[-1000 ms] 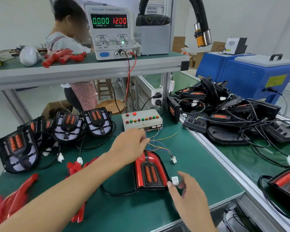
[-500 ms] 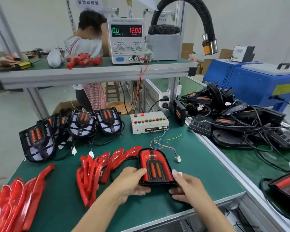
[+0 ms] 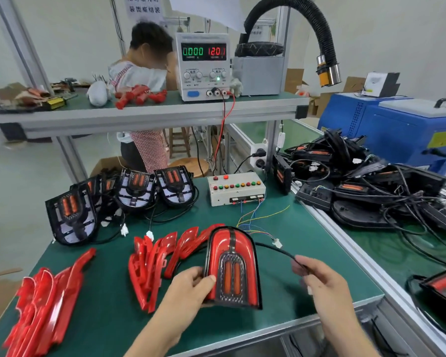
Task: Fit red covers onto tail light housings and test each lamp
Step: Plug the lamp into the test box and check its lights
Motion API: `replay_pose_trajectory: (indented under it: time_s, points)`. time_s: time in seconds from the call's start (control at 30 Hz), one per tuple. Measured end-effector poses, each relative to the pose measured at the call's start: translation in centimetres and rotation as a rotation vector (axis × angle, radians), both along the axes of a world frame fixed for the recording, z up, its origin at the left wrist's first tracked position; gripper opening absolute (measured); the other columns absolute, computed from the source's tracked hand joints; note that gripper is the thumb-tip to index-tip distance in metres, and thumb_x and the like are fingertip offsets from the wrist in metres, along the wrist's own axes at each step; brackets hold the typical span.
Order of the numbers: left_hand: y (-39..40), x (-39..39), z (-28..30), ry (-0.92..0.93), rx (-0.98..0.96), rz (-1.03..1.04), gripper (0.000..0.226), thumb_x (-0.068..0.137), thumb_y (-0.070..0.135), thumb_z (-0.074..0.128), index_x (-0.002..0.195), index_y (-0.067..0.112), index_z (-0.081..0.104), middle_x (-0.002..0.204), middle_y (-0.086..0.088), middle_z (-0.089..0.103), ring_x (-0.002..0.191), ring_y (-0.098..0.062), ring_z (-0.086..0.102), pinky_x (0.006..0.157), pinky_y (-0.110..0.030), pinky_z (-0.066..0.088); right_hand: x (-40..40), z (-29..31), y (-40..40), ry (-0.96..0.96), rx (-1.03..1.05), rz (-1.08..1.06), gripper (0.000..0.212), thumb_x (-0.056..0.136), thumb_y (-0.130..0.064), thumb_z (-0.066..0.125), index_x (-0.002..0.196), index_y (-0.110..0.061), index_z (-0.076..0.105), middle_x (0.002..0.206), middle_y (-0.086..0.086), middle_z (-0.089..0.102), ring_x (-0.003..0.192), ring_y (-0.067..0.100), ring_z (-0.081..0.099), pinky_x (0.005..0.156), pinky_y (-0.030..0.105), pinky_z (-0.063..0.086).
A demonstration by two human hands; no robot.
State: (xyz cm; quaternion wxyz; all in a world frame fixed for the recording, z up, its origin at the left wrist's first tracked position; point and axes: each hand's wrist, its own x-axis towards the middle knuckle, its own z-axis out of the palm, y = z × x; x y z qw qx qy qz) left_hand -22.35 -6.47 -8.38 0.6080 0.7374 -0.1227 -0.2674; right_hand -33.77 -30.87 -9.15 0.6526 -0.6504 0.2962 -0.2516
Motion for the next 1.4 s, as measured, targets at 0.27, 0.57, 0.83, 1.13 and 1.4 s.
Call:
replay_pose_trajectory:
  time_s: [0.27,0.57,0.83,1.13,1.4]
  points:
    - [3.2,-0.9,0.4,-0.215,0.049,-0.095,0.023,0.104,0.011,0.056,0.12,0.022,0.068,0.111,0.008,0.077,0.107,-0.008,0.071,0.095,-0.023,0.054,1.3,3.0,-5.5,-0.16,-0.122,-0.066,0.036,0.081,0.022,0.046,0.078,-0.005,0.07,0.068,0.002,0.076,0.067,0.007,0.072,0.069,0.006,0.05]
    - [0.2,-1.4,-1.1,-0.029,-0.327,0.24,0.026,0.102,0.007,0.054,0.106,0.014,0.079,0.11,-0.007,0.078,0.107,-0.019,0.073,0.093,-0.029,0.054,-1.2,1.6,-3.0,-0.505,0.421,-0.055,0.062,0.097,0.009,0.033,0.063,-0.023,0.074,0.071,0.004,0.073,0.07,0.015,0.073,0.073,0.023,0.061]
    - [-3.8,-3.9,0.5,0.366,-0.765,0.389,0.036,0.08,0.027,0.062,0.095,0.0,0.079,0.108,-0.029,0.073,0.09,-0.039,0.073,0.081,-0.045,0.051,-1.4,-3.0,6.2,-0.306,0.268,0.11,0.045,0.087,0.028,0.05,0.108,-0.004,0.072,0.083,0.017,0.077,0.076,0.019,0.075,0.074,0.019,0.059]
    - [-4.7,-4.1,2.5,0.313,-0.771,0.281,0.035,0.083,0.018,0.072,0.105,-0.009,0.075,0.116,-0.033,0.069,0.103,-0.039,0.071,0.089,-0.046,0.059,0.8,-1.8,7.1,-0.128,-0.59,0.257,0.024,0.077,-0.013,0.075,0.083,-0.035,0.068,0.074,-0.009,0.059,0.063,0.004,0.053,0.063,0.022,0.048]
    - [-3.8,-4.3,2.2,0.106,-0.634,0.215,0.026,0.08,0.024,0.074,0.102,0.015,0.082,0.106,-0.02,0.077,0.091,-0.025,0.075,0.076,-0.034,0.057,1.5,-1.7,8.7,-0.18,-0.571,0.153,0.014,0.082,-0.028,0.068,0.08,-0.041,0.072,0.081,-0.027,0.073,0.063,-0.006,0.068,0.053,0.02,0.053]
